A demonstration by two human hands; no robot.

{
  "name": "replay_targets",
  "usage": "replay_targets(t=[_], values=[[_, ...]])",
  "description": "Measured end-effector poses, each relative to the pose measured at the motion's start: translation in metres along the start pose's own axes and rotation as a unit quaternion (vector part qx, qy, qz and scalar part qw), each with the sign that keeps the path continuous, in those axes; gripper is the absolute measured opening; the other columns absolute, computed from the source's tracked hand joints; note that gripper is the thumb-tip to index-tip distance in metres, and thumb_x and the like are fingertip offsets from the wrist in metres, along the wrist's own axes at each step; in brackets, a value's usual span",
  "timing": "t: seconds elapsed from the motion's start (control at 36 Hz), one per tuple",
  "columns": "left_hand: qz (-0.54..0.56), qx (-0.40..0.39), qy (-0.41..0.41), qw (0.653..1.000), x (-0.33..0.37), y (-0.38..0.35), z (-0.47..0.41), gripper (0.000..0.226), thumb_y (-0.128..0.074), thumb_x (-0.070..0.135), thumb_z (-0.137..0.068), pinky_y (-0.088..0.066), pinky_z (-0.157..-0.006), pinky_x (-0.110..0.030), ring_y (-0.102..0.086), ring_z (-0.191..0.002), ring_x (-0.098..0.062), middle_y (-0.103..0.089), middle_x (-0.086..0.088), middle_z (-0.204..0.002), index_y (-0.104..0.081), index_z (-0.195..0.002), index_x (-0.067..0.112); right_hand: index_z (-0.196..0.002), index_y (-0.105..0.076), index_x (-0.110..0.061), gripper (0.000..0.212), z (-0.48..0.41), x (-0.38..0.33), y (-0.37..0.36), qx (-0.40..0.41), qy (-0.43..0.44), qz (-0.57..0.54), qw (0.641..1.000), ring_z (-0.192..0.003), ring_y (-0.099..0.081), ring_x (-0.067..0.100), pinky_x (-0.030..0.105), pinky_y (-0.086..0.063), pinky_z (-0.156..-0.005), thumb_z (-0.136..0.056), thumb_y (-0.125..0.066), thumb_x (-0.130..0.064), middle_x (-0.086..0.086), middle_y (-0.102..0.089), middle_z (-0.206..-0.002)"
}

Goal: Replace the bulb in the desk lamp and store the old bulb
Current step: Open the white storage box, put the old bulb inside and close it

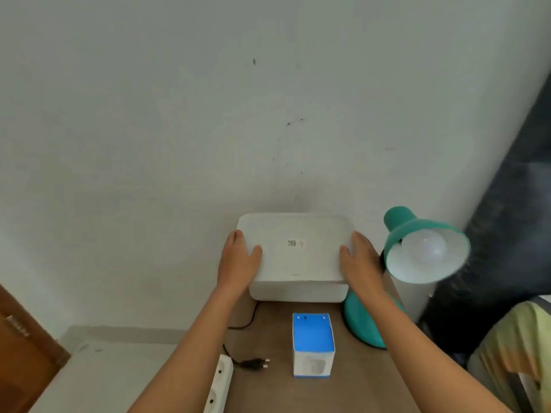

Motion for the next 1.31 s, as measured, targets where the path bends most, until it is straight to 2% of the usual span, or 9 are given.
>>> replay_targets(t=[0.28,0.42,0.58,0.69,0.78,0.97,1.08,1.22,1.31], values=[[-0.012,-0.03,0.006,0.999,-0.013,-0.041,-0.061,0.034,-0.05,0.027,-0.092,-0.034,-0.077,-0.027,-0.047,-0.1,-0.02,-0.049,-0.011,-0.125,-0.048,-0.111,0.0,-0.098,-0.05,0.0,0.021,-0.057,0.017,-0.026,0.011,-0.034,0.05,0.998,-0.096,-0.053,0.028,0.031,-0.037,-0.072,-0.092,-0.038,-0.017,0.016,-0.057,-0.115],[-0.029,-0.024,-0.008,0.999,-0.016,-0.046,-0.067,0.036,-0.047,0.031,-0.093,-0.036,-0.078,-0.028,-0.05,-0.105,-0.023,-0.049,-0.01,-0.125,-0.049,-0.113,0.001,-0.118,-0.05,0.0,0.035,-0.063,0.021,-0.032,0.01,-0.051,0.041,0.998,-0.114,-0.052,0.032,0.035,-0.044,-0.085,-0.092,-0.038,-0.021,0.016,-0.052,-0.131],[-0.03,-0.027,-0.008,0.999,-0.018,-0.046,-0.075,0.035,-0.047,0.031,-0.093,-0.037,-0.08,-0.03,-0.05,-0.109,-0.027,-0.05,-0.011,-0.125,-0.051,-0.111,0.002,-0.087,-0.046,-0.005,0.013,-0.063,0.017,-0.032,0.016,-0.038,0.029,0.999,-0.089,-0.05,0.026,0.029,-0.036,-0.072,-0.092,-0.039,-0.015,0.018,-0.057,-0.11],[-0.014,-0.018,-0.013,1.0,-0.018,-0.046,-0.075,0.03,-0.049,0.029,-0.092,-0.034,-0.077,-0.028,-0.048,-0.097,-0.021,-0.051,-0.01,-0.122,-0.051,-0.106,0.002,-0.1,-0.053,0.003,0.023,-0.063,0.014,-0.027,0.018,-0.029,0.021,0.999,-0.101,-0.054,0.031,0.036,-0.044,-0.082,-0.091,-0.04,-0.014,0.018,-0.057,-0.115],[0.0,-0.01,-0.016,1.0,-0.02,-0.044,-0.075,0.029,-0.049,0.028,-0.092,-0.033,-0.075,-0.026,-0.044,-0.092,-0.016,-0.052,-0.009,-0.117,-0.052,-0.104,0.002,-0.091,-0.053,0.003,0.02,-0.065,0.01,-0.026,0.024,-0.016,0.011,1.0,-0.09,-0.053,0.028,0.035,-0.043,-0.075,-0.09,-0.041,-0.012,0.015,-0.057,-0.102],[-0.011,-0.034,-0.005,0.999,-0.023,-0.047,-0.079,0.037,-0.048,0.03,-0.093,-0.036,-0.08,-0.029,-0.05,-0.108,-0.026,-0.049,-0.012,-0.124,-0.05,-0.113,-0.001,-0.095,-0.054,0.0,0.02,-0.063,0.012,-0.032,0.012,-0.037,0.031,0.999,-0.092,-0.05,0.027,0.028,-0.034,-0.07,-0.092,-0.04,-0.015,0.006,-0.05,-0.1],[-0.027,-0.034,-0.007,0.999,-0.025,-0.05,-0.079,0.046,-0.046,0.033,-0.095,-0.035,-0.085,-0.028,-0.046,-0.118,-0.027,-0.043,-0.012,-0.135,-0.043,-0.129,0.002,-0.061,-0.029,-0.016,0.032,-0.063,0.017,-0.036,0.021,-0.025,0.026,0.999,-0.078,-0.043,0.022,0.027,-0.024,-0.055,-0.091,-0.041,-0.013,0.006,-0.043,-0.085],[-0.023,-0.04,-0.006,0.999,-0.029,-0.051,-0.078,0.052,-0.044,0.037,-0.095,-0.036,-0.088,-0.028,-0.046,-0.12,-0.026,-0.042,-0.012,-0.137,-0.039,-0.135,0.005,-0.082,-0.049,-0.012,0.014,-0.065,0.021,-0.036,-0.012,-0.028,0.012,0.999,-0.095,-0.048,0.021,0.028,-0.034,-0.078,-0.093,-0.042,-0.018,0.008,-0.048,-0.102],[-0.026,-0.04,-0.008,0.999,-0.028,-0.051,-0.077,0.052,-0.044,0.036,-0.096,-0.033,-0.086,-0.026,-0.045,-0.121,-0.026,-0.041,-0.012,-0.138,-0.038,-0.136,0.004,-0.106,-0.054,-0.002,0.025,-0.065,0.019,-0.035,-0.022,-0.043,0.029,0.998,-0.114,-0.051,0.032,0.033,-0.04,-0.086,-0.094,-0.042,-0.02,0.019,-0.051,-0.13]])
Point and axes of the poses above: each hand's wrist, its own z-axis away from the middle knuckle, its own y-axis out of the back of the hand, x = y × z, the point moved 1 cm from there along -z, towards the middle knuckle
